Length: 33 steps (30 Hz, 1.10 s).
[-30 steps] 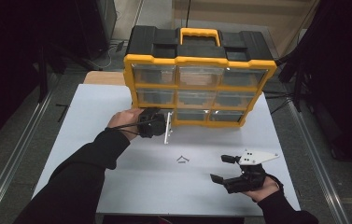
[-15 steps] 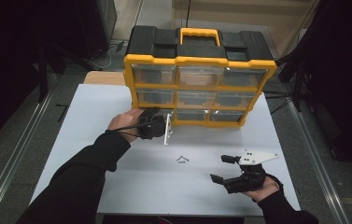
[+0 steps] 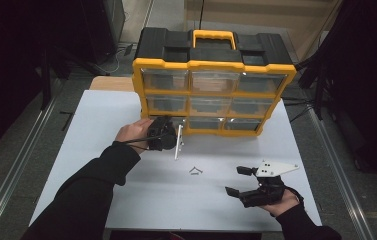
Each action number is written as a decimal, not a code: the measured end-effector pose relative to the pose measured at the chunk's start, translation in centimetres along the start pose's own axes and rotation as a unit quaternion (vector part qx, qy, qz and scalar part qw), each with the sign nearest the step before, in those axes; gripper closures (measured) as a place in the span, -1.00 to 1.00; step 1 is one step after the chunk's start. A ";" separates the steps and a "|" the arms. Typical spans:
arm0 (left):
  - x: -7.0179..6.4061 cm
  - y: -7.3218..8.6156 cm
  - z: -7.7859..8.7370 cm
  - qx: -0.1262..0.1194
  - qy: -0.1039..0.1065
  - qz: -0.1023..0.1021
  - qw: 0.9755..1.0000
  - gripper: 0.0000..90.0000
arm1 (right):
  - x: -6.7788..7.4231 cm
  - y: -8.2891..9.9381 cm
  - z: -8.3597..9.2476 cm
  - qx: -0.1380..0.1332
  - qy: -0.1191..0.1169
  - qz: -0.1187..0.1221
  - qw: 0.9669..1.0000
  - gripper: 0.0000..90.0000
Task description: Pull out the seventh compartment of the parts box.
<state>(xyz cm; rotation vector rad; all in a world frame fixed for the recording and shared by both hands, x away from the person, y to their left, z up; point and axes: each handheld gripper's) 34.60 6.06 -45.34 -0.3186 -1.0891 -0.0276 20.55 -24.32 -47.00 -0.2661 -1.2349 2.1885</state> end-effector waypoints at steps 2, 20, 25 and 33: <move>0.0 0.0 0.0 0.000 0.000 0.000 1.000 0.63 | 0.0 0.0 0.0 0.000 0.000 0.000 1.000 -0.57; 0.1 -0.3 0.6 0.008 0.013 0.000 1.000 0.63 | 0.0 0.0 0.0 0.000 0.000 -0.003 1.000 -0.56; 0.1 -0.3 0.8 0.007 0.016 -0.001 1.000 0.63 | -0.1 0.0 0.1 0.001 0.001 -0.002 1.000 -0.56; 0.0 -0.4 1.5 0.007 0.021 0.001 1.000 0.63 | -0.1 0.1 0.0 0.003 0.001 -0.003 1.000 -0.56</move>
Point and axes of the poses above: each handheld gripper's, and its own axes: z roughly backward along the jaws, y roughly out of its underside, x roughly to its left, and after that the axes turned 6 degrees about z, right-handed
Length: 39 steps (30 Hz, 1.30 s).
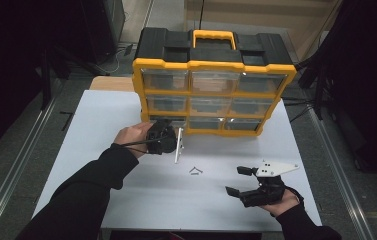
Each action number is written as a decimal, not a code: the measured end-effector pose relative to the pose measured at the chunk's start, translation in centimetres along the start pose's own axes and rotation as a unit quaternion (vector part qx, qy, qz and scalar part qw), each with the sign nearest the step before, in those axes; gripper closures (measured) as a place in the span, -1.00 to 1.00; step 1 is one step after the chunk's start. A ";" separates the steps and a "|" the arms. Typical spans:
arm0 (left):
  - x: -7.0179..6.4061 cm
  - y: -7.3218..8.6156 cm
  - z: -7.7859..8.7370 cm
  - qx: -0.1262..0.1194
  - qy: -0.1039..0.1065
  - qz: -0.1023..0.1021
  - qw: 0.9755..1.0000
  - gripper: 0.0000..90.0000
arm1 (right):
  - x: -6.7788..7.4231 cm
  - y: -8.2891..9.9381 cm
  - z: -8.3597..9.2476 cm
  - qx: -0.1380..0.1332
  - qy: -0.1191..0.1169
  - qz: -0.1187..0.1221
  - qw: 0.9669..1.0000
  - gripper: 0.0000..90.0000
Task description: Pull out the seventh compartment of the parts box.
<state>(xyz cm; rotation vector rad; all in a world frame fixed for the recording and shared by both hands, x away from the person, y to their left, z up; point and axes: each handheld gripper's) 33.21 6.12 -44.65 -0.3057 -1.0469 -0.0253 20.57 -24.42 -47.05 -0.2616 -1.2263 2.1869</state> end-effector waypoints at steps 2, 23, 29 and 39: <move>-0.1 0.0 0.1 -0.003 0.000 0.002 1.000 0.63 | 0.0 0.0 0.0 0.000 0.000 -0.001 1.000 -0.56; -0.6 -0.2 1.8 -0.004 0.014 0.010 1.000 0.63 | 0.0 0.0 -0.1 0.001 0.003 -0.003 1.000 -0.56; -0.7 -0.2 2.1 0.000 0.017 0.011 1.000 0.63 | 0.0 0.0 -0.1 0.001 0.003 -0.003 1.000 -0.56; -0.7 -0.2 2.7 -0.005 0.028 0.013 1.000 0.63 | -0.1 0.0 -0.1 0.002 0.006 -0.003 1.000 -0.56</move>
Point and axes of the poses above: each handheld gripper's, and its own axes: z roughly backward along the jaws, y roughly out of its underside, x roughly to its left, and after that the axes turned 6 degrees about z, right-handed
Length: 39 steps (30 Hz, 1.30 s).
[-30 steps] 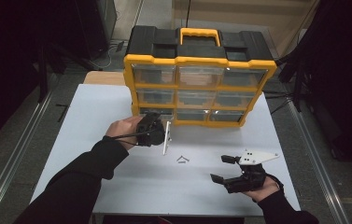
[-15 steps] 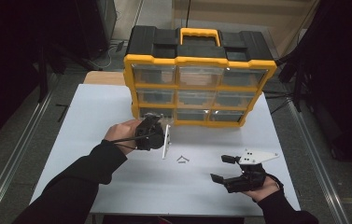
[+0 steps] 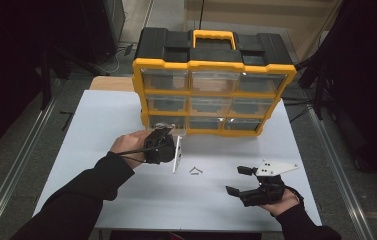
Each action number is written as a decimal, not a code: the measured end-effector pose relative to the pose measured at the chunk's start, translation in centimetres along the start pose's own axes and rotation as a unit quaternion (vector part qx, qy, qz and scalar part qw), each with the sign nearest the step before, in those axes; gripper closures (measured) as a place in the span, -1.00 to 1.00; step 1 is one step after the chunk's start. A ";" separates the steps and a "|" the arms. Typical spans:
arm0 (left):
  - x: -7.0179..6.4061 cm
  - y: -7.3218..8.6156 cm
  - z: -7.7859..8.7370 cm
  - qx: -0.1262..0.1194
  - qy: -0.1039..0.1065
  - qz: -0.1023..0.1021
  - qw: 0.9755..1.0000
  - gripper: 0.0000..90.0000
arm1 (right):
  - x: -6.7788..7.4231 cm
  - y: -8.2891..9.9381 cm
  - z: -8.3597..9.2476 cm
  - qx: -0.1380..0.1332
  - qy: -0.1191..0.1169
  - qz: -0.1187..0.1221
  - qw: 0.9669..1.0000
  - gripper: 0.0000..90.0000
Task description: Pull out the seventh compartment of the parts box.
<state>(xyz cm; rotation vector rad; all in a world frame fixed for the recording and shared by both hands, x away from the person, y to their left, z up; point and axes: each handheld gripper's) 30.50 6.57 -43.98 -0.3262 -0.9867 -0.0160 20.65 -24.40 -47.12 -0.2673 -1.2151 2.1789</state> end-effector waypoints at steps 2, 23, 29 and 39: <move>0.0 0.0 0.1 0.003 -0.001 -0.004 1.000 0.63 | 0.0 0.0 0.0 0.001 0.000 0.000 1.000 -0.56; -0.6 0.0 0.8 -0.001 0.002 -0.003 1.000 0.63 | 0.0 0.0 -0.1 0.001 -0.001 0.000 1.000 -0.56; -0.8 0.0 1.1 -0.001 0.004 -0.006 1.000 0.63 | 0.1 0.0 -0.1 0.002 -0.003 0.000 1.000 -0.56; -1.1 0.1 1.4 -0.006 0.006 -0.006 1.000 0.63 | 0.1 0.0 -0.1 0.002 -0.002 0.000 1.000 -0.56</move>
Point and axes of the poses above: each handheld gripper's, and its own axes: z roughly backward along the jaws, y roughly out of its underside, x roughly to its left, and after that the axes turned 6 degrees about z, right-handed
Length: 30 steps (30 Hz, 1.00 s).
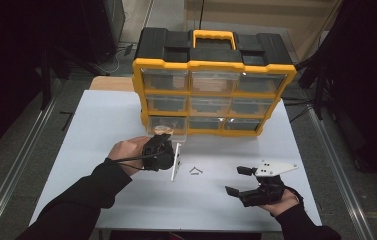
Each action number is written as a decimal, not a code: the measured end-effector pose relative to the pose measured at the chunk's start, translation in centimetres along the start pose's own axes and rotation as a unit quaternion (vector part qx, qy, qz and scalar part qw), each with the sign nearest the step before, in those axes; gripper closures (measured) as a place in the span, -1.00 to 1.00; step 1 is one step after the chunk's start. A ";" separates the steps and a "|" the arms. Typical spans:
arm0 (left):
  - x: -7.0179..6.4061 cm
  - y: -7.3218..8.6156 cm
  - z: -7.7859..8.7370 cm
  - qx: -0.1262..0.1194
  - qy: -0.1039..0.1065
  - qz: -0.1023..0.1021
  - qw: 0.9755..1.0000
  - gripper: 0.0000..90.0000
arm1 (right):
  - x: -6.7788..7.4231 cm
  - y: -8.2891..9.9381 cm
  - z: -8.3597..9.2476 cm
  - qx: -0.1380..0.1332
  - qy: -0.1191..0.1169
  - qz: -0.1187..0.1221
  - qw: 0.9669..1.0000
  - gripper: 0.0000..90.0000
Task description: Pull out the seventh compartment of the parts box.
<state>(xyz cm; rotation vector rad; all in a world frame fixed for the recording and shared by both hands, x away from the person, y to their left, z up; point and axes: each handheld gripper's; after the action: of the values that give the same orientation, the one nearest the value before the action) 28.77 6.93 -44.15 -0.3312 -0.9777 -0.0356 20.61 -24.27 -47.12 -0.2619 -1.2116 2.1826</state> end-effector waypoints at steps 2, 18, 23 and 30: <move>0.0 0.0 0.1 0.002 0.003 0.000 1.000 0.63 | 0.0 0.0 0.0 0.001 0.000 0.000 1.000 -0.56; -0.2 0.0 0.6 0.004 0.008 -0.004 1.000 0.62 | 0.0 0.0 -0.1 0.001 -0.001 0.000 1.000 -0.56; -0.2 0.1 0.6 0.001 0.008 -0.001 1.000 0.62 | 0.0 0.0 -0.1 0.001 -0.001 0.001 1.000 -0.56; -0.3 0.0 0.6 0.003 0.009 0.000 1.000 0.62 | 0.0 0.0 -0.1 0.001 0.000 0.001 1.000 -0.56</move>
<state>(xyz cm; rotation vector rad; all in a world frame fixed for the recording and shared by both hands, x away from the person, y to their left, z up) 28.14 7.06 -44.05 -0.3252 -0.9598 -0.0360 20.66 -24.25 -47.16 -0.2611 -1.2096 2.1854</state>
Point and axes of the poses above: each handheld gripper's, and its own axes: z roughly backward along the jaws, y roughly out of its underside, x roughly to its left, and after that the axes turned 6 degrees about z, right-handed
